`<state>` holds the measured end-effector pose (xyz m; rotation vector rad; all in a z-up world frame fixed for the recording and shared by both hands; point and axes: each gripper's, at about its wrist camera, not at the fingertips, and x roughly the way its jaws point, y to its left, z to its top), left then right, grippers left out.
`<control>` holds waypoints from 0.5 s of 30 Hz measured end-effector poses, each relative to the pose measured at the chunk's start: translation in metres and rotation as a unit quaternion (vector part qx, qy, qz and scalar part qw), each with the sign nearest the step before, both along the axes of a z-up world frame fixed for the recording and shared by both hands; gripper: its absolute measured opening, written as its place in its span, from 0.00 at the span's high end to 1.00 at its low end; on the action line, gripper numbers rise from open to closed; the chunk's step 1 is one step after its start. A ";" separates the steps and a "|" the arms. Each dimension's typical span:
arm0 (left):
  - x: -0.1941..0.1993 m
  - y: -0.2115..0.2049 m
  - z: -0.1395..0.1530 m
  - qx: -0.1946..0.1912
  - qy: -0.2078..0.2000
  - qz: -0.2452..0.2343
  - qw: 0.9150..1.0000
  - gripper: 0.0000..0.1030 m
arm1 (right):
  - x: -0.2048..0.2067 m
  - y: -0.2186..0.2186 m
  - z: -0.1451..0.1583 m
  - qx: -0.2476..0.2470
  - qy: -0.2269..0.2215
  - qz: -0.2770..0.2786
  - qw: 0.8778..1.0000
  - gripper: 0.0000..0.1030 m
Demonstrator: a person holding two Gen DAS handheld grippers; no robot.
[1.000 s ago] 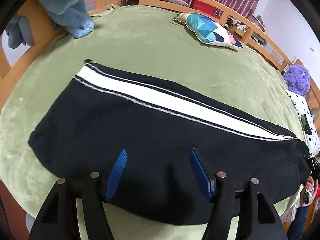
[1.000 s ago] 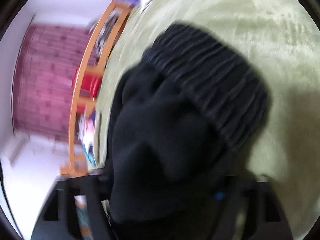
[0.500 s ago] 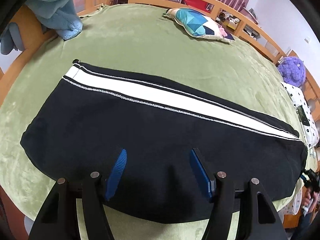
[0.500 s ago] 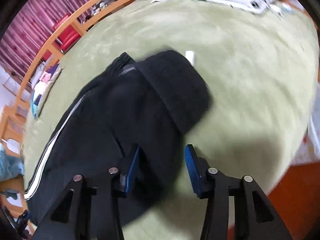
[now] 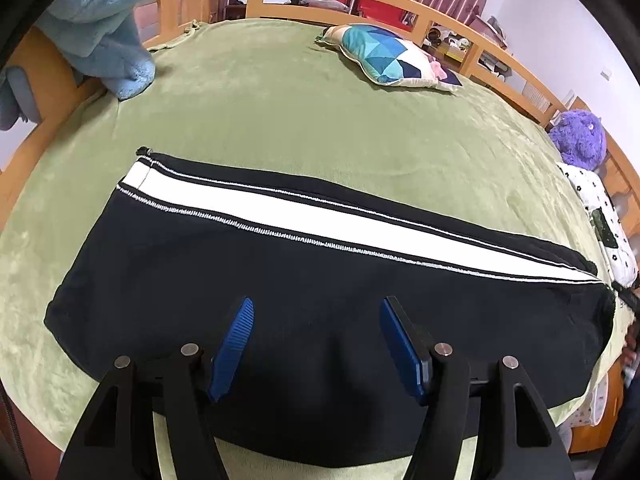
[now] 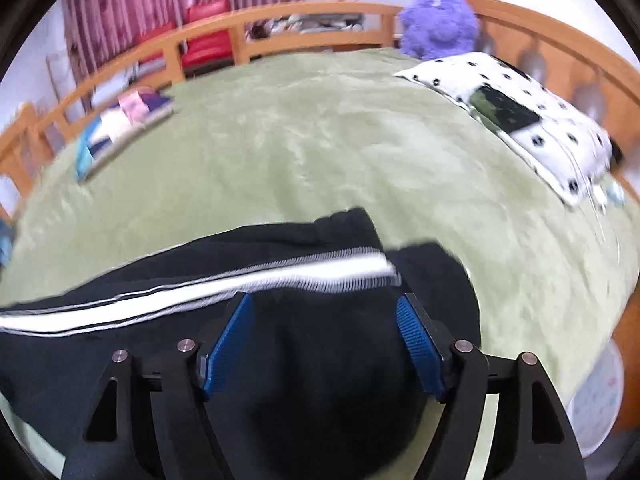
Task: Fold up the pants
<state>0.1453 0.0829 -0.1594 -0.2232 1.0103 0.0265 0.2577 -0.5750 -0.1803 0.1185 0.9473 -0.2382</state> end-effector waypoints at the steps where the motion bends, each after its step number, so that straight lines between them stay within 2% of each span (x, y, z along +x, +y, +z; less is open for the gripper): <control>1: 0.002 -0.001 -0.001 0.003 0.001 0.000 1.000 0.38 | 0.002 0.000 0.002 -0.010 0.003 -0.004 1.000 0.29; 2: 0.004 -0.002 -0.003 0.005 0.002 0.000 1.000 0.38 | 0.013 -0.014 -0.003 -0.018 0.009 -0.024 1.000 0.29; 6: 0.011 -0.006 -0.009 -0.001 0.009 0.000 1.000 0.38 | 0.017 -0.066 -0.023 0.023 0.027 -0.072 0.997 0.28; 8: 0.016 -0.010 -0.011 -0.002 0.012 -0.005 1.000 0.38 | 0.020 -0.087 -0.043 0.064 0.060 -0.081 0.993 0.26; 9: 0.018 -0.012 -0.012 -0.001 0.013 -0.008 1.000 0.38 | 0.020 -0.094 -0.054 0.104 0.075 -0.073 0.989 0.26; 10: 0.021 -0.015 -0.013 0.000 0.014 -0.011 1.000 0.38 | 0.020 -0.098 -0.059 0.124 0.076 -0.068 0.987 0.26; 11: 0.023 -0.017 -0.014 -0.001 0.015 -0.013 1.000 0.38 | 0.019 -0.099 -0.059 0.126 0.070 -0.065 0.987 0.28; 12: 0.025 -0.019 -0.015 -0.002 0.015 -0.014 1.000 0.38 | 0.018 -0.098 -0.057 0.124 0.063 -0.059 0.989 0.41; 13: 0.027 -0.021 -0.016 -0.003 0.016 -0.015 1.000 0.38 | 0.016 -0.094 -0.052 0.119 0.053 -0.043 0.991 0.45; 15: 0.030 -0.024 -0.016 -0.005 0.017 -0.018 1.000 0.38 | 0.011 -0.077 -0.031 0.077 0.024 -0.007 0.997 0.58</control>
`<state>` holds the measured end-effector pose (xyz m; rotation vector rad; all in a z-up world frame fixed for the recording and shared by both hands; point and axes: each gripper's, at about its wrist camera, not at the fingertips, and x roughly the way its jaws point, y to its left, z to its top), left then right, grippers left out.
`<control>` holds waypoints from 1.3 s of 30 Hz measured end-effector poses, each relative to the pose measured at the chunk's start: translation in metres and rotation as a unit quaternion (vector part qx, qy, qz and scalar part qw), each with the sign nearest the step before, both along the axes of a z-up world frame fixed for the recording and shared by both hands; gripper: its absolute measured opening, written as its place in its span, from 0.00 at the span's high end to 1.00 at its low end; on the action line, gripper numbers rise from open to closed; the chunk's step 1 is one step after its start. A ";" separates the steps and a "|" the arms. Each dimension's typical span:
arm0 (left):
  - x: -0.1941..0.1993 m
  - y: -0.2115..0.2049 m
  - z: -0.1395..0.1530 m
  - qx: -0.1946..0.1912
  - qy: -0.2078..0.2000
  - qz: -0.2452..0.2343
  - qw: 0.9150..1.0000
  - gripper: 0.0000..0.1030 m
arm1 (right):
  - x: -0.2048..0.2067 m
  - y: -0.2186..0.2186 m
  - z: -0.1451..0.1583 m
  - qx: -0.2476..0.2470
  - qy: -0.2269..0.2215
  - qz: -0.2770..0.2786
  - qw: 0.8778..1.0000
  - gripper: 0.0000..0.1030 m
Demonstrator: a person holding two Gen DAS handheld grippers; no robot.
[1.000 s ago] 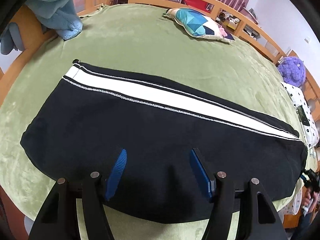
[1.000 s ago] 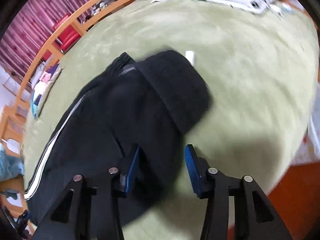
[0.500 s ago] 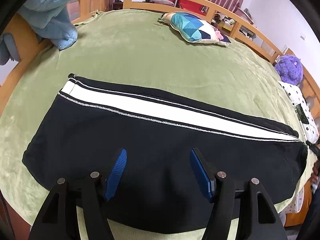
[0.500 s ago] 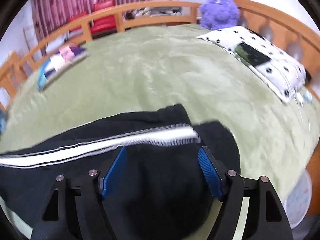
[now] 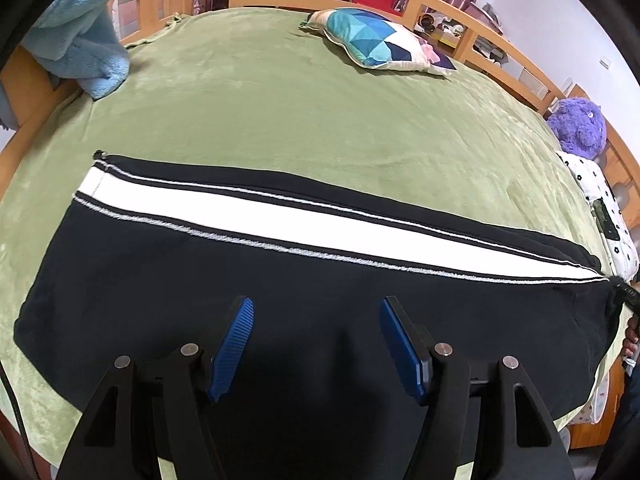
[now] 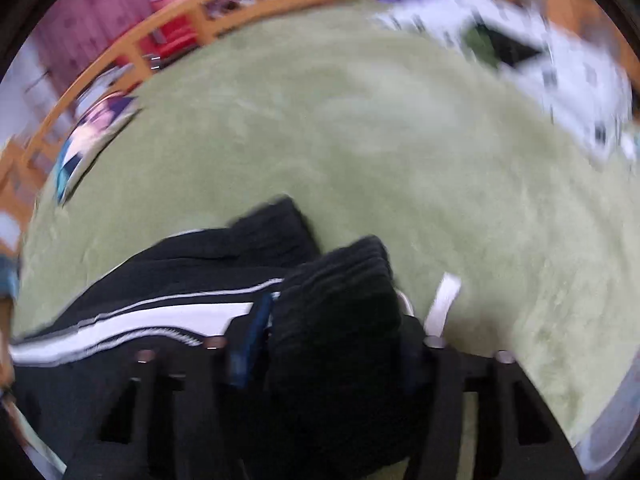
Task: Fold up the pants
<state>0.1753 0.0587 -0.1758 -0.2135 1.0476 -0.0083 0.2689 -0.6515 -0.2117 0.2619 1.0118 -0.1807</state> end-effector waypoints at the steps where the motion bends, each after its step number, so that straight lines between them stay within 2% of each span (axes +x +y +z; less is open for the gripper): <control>1: 0.001 -0.001 0.000 0.000 -0.001 -0.002 1.000 0.38 | -0.003 0.005 0.008 -0.004 -0.013 0.004 1.000 0.60; 6: 0.000 0.001 0.005 0.001 -0.006 0.001 1.000 0.38 | -0.002 0.009 0.078 0.053 -0.131 0.013 0.990 0.63; 8: -0.001 0.004 0.005 0.006 -0.005 0.006 1.000 0.38 | 0.011 0.010 0.088 0.064 -0.156 0.016 0.986 0.62; 10: -0.002 0.009 0.006 0.007 -0.005 0.011 1.000 0.38 | 0.036 0.015 0.072 0.046 -0.119 0.009 0.992 0.55; 11: -0.004 0.012 0.006 0.007 -0.005 0.013 1.000 0.38 | 0.046 0.017 0.055 0.035 -0.082 0.001 0.996 0.49; 14: -0.006 0.022 0.008 0.014 -0.007 0.020 1.000 0.38 | 0.068 0.017 -0.008 0.009 0.032 -0.029 0.999 0.41; 15: -0.005 0.024 0.008 0.015 -0.007 0.022 1.000 0.38 | 0.063 0.016 -0.019 0.002 0.035 -0.031 0.999 0.38; 16: -0.006 0.028 0.008 0.014 -0.006 0.024 1.000 0.38 | 0.054 0.013 -0.016 0.011 0.014 -0.033 0.999 0.38; 20: -0.009 0.036 0.009 0.002 -0.012 0.026 1.000 0.38 | 0.007 0.001 0.015 0.048 -0.025 -0.065 0.996 0.36; 24: -0.011 0.034 0.005 -0.015 -0.011 0.023 1.000 0.38 | -0.049 0.005 0.031 0.044 -0.023 -0.076 0.996 0.23; 29: -0.015 0.021 0.004 -0.033 -0.005 0.012 0.999 0.38 | -0.098 0.020 -0.010 0.129 0.001 -0.086 0.988 0.23; 32: -0.019 0.014 0.009 -0.030 -0.007 0.005 1.000 0.38 | -0.094 0.020 -0.051 0.186 0.008 -0.117 0.975 0.23; 33: -0.020 0.012 0.012 -0.028 -0.010 0.002 1.000 0.38 | -0.091 0.017 -0.060 0.205 -0.005 -0.131 0.970 0.36; 34: -0.021 0.010 0.015 -0.025 -0.012 0.000 1.000 0.38 | -0.090 0.015 -0.058 0.211 -0.039 -0.140 0.967 0.57; 35: -0.022 0.009 0.018 -0.016 -0.016 -0.002 1.000 0.38 | -0.088 0.012 -0.054 0.215 -0.046 -0.149 0.964 0.69; 36: -0.024 0.008 0.021 -0.010 -0.020 -0.003 1.000 0.38 | -0.090 0.011 -0.044 0.223 -0.061 -0.143 0.962 0.75; 39: -0.031 0.010 0.027 0.005 -0.033 0.000 0.999 0.38 | -0.116 -0.001 -0.001 0.258 -0.152 -0.112 0.948 0.77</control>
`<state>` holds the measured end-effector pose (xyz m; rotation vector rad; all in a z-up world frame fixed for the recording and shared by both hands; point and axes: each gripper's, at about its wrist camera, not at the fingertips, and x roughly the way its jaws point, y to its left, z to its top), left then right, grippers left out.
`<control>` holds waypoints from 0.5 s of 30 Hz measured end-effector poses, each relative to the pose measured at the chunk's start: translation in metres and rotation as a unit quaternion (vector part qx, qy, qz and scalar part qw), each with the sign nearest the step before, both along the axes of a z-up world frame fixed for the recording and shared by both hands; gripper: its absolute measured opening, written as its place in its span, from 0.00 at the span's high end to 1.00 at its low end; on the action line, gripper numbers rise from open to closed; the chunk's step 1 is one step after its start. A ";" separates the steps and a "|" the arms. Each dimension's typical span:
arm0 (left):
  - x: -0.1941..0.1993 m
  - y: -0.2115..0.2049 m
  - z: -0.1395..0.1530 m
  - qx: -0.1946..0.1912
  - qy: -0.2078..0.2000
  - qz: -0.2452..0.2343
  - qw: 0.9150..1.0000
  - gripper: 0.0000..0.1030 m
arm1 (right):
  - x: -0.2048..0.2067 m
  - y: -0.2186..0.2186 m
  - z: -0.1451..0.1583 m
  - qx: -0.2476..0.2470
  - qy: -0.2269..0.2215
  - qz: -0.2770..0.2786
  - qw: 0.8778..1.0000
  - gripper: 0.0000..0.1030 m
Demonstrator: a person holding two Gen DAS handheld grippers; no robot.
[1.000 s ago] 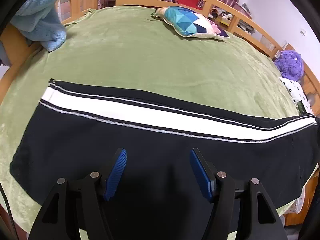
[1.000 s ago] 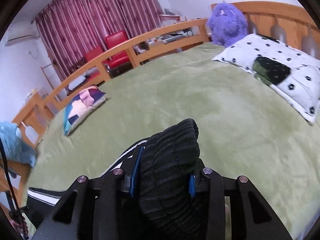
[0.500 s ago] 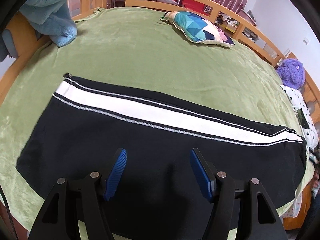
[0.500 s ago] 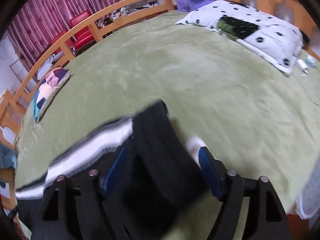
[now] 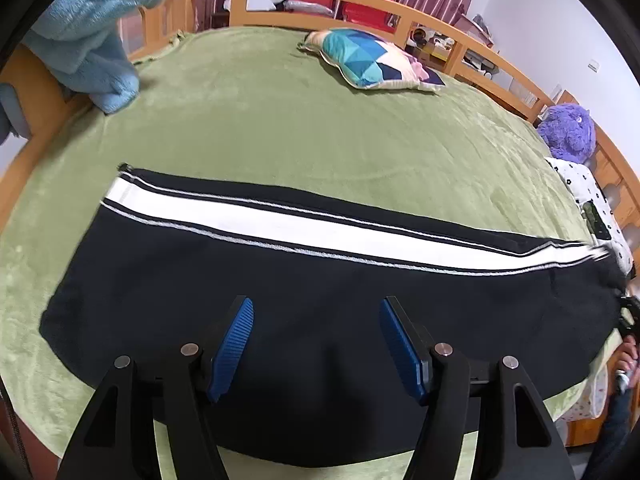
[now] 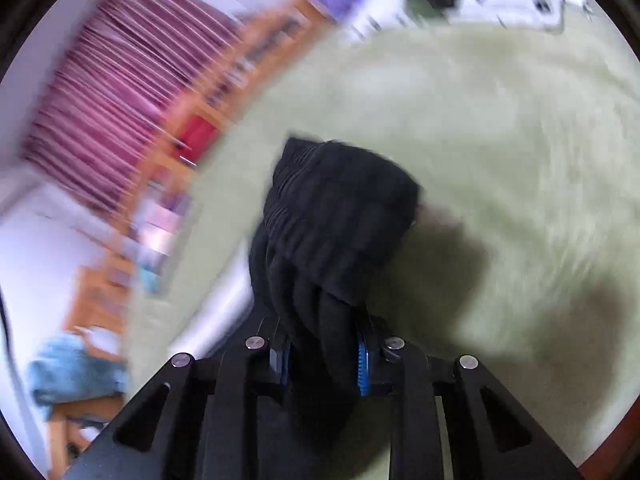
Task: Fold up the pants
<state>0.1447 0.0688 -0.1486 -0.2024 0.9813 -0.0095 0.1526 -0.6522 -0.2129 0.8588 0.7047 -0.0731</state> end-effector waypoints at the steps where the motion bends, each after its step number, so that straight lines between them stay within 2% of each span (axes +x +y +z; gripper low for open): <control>1: -0.001 0.001 -0.001 -0.003 0.001 0.001 1.000 0.37 | -0.005 -0.002 0.003 -0.001 -0.007 -0.001 1.000 0.77; 3: -0.001 0.005 -0.006 -0.014 0.008 0.005 1.000 0.37 | -0.002 -0.007 -0.018 -0.023 0.060 0.009 0.998 0.73; 5: -0.001 0.010 -0.013 -0.020 0.019 0.011 1.000 0.37 | 0.003 -0.007 -0.050 -0.018 0.142 0.009 0.990 0.67; 6: -0.002 0.013 -0.015 -0.022 0.021 0.012 0.999 0.37 | 0.000 -0.005 -0.059 -0.018 0.158 0.012 0.987 0.65; 7: -0.002 0.016 -0.015 -0.022 0.021 0.012 0.999 0.37 | -0.005 -0.003 -0.058 -0.023 0.153 0.012 0.988 0.62; 9: -0.002 0.023 -0.017 -0.018 0.020 0.012 1.000 0.37 | -0.021 0.005 -0.041 -0.079 0.162 -0.005 0.984 0.44; 12: 0.000 0.036 -0.019 -0.010 0.020 0.019 1.000 0.37 | -0.031 0.024 -0.014 -0.158 0.183 -0.008 0.970 0.43; 15: 0.005 0.052 -0.022 0.012 0.022 0.032 0.999 0.37 | -0.018 0.055 0.019 -0.236 0.175 0.031 0.956 0.43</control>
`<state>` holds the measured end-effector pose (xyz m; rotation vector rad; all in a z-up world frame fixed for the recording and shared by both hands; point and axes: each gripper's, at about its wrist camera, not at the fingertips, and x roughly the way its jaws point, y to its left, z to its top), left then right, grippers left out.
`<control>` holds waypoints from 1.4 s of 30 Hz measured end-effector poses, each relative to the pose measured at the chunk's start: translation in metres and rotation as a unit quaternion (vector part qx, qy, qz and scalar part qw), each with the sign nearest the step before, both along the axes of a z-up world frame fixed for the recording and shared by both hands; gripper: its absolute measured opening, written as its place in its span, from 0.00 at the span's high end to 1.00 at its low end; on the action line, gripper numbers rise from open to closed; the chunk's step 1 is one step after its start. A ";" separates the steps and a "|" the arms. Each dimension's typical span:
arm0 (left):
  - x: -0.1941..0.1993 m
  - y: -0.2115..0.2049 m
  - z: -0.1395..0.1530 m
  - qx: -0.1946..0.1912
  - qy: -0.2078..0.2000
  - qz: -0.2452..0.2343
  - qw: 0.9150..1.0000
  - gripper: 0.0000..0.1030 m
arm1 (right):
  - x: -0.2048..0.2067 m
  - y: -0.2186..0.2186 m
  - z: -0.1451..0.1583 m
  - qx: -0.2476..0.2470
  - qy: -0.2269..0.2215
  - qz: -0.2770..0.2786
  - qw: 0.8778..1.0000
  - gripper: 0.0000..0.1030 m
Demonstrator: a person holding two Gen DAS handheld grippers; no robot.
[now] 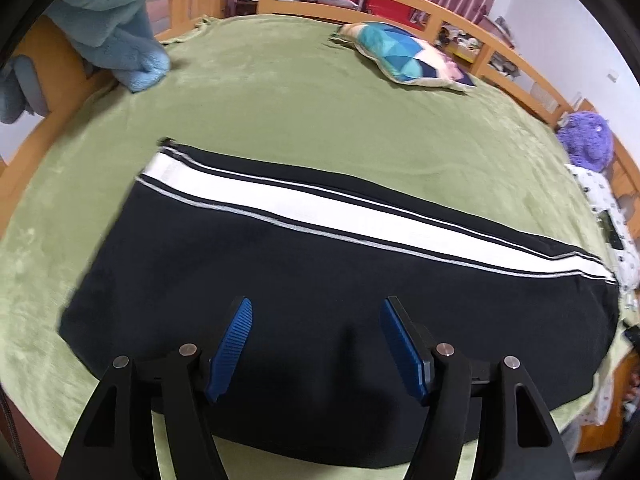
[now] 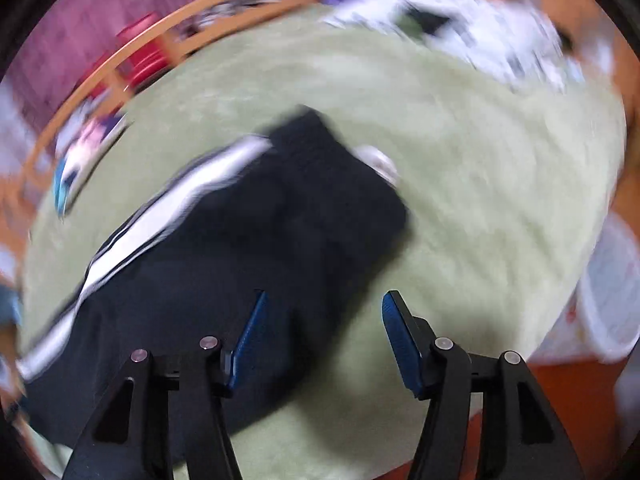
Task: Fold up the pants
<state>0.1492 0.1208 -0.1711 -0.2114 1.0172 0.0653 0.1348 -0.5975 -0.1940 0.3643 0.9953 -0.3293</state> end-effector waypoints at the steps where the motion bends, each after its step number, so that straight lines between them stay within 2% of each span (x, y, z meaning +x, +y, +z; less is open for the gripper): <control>1: 0.002 0.008 0.000 0.010 0.000 0.007 1.000 0.37 | 0.011 0.018 0.009 -0.020 -0.006 0.025 0.999 0.43; 4: 0.009 0.035 0.003 0.008 -0.011 0.023 1.000 0.37 | 0.055 0.084 0.027 -0.030 -0.028 0.103 0.994 0.43; 8: 0.033 0.070 0.008 0.007 -0.031 0.035 0.999 0.37 | 0.089 0.147 0.023 -0.009 -0.036 0.144 0.989 0.43; 12: 0.074 0.099 0.001 0.006 -0.030 0.045 0.999 0.37 | 0.100 0.181 0.009 0.015 -0.028 0.140 0.990 0.43; 16: 0.109 0.111 -0.021 0.030 -0.008 0.046 0.998 0.39 | 0.101 0.187 -0.004 0.028 -0.010 0.108 0.994 0.43; 17: 0.117 0.114 -0.029 0.031 0.004 0.043 0.999 0.43 | 0.100 0.185 -0.008 0.032 -0.005 0.099 0.995 0.43; 19: 0.128 0.117 -0.041 0.036 0.036 0.034 0.998 0.75 | 0.099 0.182 -0.014 0.036 0.000 0.082 0.996 0.43; 20: 0.130 0.118 -0.045 0.036 0.043 0.023 0.998 0.80 | 0.098 0.181 -0.015 0.036 0.001 0.075 0.997 0.43; 22: 0.123 0.123 -0.039 0.019 0.021 0.014 1.000 0.83 | 0.093 0.180 -0.018 0.034 0.004 0.064 0.997 0.43; 23: 0.115 0.128 -0.029 0.015 0.000 0.015 1.000 0.83 | 0.092 0.181 -0.018 0.034 0.005 0.061 0.998 0.43; 24: 0.101 0.139 -0.012 -0.004 -0.042 0.022 0.999 0.83 | 0.091 0.180 -0.018 0.033 0.005 0.059 0.998 0.43; 25: 0.093 0.148 -0.002 -0.013 -0.058 0.033 0.998 0.83 | 0.091 0.181 -0.018 0.033 0.006 0.057 0.998 0.43; 27: 0.088 0.164 0.005 -0.031 -0.058 0.052 0.996 0.83 | 0.088 0.184 -0.014 0.033 -0.003 0.055 0.998 0.43; 30: 0.101 0.159 -0.022 -0.012 -0.003 0.053 0.999 0.81 | 0.090 0.190 -0.011 0.033 -0.013 0.067 0.997 0.43; 32: 0.104 0.152 -0.034 0.006 0.010 0.064 0.998 0.76 | 0.096 0.193 -0.017 0.041 -0.006 0.073 0.996 0.43; 35: 0.102 0.144 -0.030 0.019 0.022 0.069 0.997 0.71 | 0.110 0.195 -0.037 0.034 0.016 0.080 0.996 0.42; 36: 0.097 0.141 -0.024 0.023 0.015 0.064 0.998 0.70 | 0.115 0.195 -0.047 0.028 0.035 0.081 0.996 0.42; 38: 0.080 0.132 -0.010 0.025 0.000 0.052 0.998 0.53 | 0.121 0.197 -0.055 0.020 0.055 0.081 0.995 0.42; 39: 0.071 0.128 -0.004 0.025 -0.006 0.044 0.999 0.37 | 0.120 0.199 -0.051 0.016 0.052 0.083 0.995 0.42; 42: 0.035 0.105 0.009 0.017 -0.036 -0.001 0.999 0.35 | 0.105 0.204 -0.032 0.050 0.018 0.085 0.995 0.42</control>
